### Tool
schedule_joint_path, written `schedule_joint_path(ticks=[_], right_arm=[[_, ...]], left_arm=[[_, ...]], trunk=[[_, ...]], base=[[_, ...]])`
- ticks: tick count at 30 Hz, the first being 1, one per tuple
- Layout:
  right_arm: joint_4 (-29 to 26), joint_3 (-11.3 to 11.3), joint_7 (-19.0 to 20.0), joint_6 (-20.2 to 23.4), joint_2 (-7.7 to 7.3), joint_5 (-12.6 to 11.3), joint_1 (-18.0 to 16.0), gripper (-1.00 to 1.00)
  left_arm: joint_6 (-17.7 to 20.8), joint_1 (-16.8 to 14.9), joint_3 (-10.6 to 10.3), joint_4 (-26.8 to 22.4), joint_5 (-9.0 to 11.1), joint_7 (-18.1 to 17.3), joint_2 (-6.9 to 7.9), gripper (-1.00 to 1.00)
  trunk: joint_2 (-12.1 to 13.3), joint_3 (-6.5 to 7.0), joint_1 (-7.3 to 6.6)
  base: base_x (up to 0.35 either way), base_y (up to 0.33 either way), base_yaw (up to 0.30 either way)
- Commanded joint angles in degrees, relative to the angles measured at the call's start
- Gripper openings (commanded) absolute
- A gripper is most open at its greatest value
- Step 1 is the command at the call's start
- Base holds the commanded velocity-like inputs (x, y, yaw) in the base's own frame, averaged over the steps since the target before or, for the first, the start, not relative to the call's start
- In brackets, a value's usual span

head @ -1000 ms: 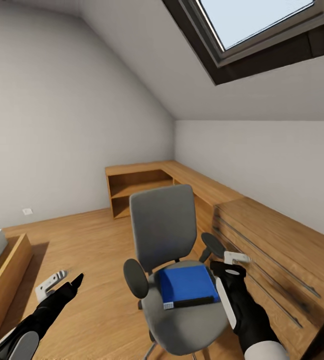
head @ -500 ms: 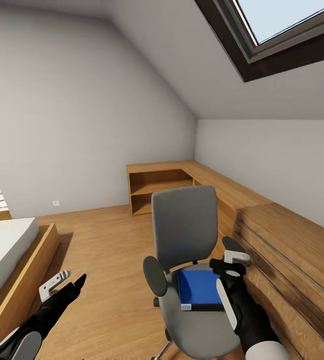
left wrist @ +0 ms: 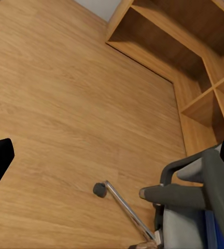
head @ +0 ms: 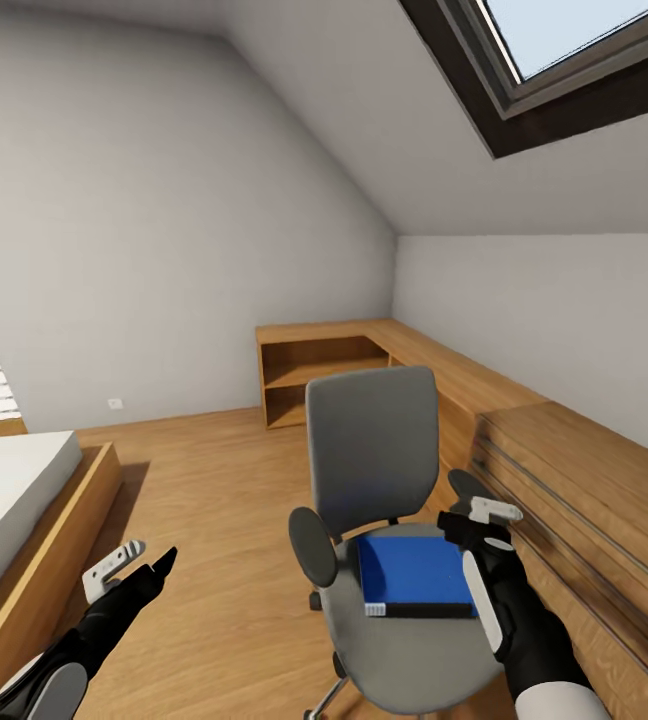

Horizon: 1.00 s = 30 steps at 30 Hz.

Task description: In the bedroom, organize the workspace by keeping the computer under the desk, ensuring the monitor is on the desk, placing the keyboard on the desk next to the monitor, placing the mouse on the desk next to the keyboard, moving the folder from the swivel chair onto the desk next to the mouse, stacking the notebook on top of the folder with the pen on top of the notebook, and positioning the swivel chair next to the desk.

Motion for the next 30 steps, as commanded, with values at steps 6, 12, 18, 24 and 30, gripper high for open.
schedule_joint_path(ticks=[6, 12, 18, 24, 30], right_arm=[[-4.7, -0.8, -0.1, 1.7, 0.53, -0.9, 0.0, 1.0], [-4.5, -0.8, -0.1, 4.2, 0.63, -1.2, 0.0, 1.0], [3.9, -0.8, -0.5, 2.4, -0.07, -0.6, -0.7, 1.0], [3.7, -0.5, -0.5, 1.2, 0.09, 0.0, -0.7, 1.0], [-0.7, 1.1, -0.3, 1.6, 0.19, -0.2, -0.6, 1.0]], left_arm=[[0.2, 0.0, -0.1, -0.1, 0.6, 0.4, 0.02, 1.0], [0.2, 0.0, -0.1, -0.1, 0.5, 0.5, 0.02, 1.0], [0.1, 0.0, -0.1, -0.1, 0.5, 0.5, 0.02, 1.0], [0.0, 0.0, -0.2, -0.1, 0.5, 0.5, 0.02, 1.0], [0.0, 0.0, -0.3, -0.1, 0.5, 0.5, 0.02, 1.0]], trunk=[[-2.5, -1.15, 1.32], [-4.9, -2.23, 2.64], [-7.3, -3.3, 3.96], [-9.7, -4.38, 5.28], [-12.1, -5.46, 6.59]], base=[[0.0, 0.0, 0.0], [0.0, 0.0, 0.0], [0.0, 0.0, 0.0], [0.0, 0.0, 0.0], [0.0, 0.0, 0.0]])
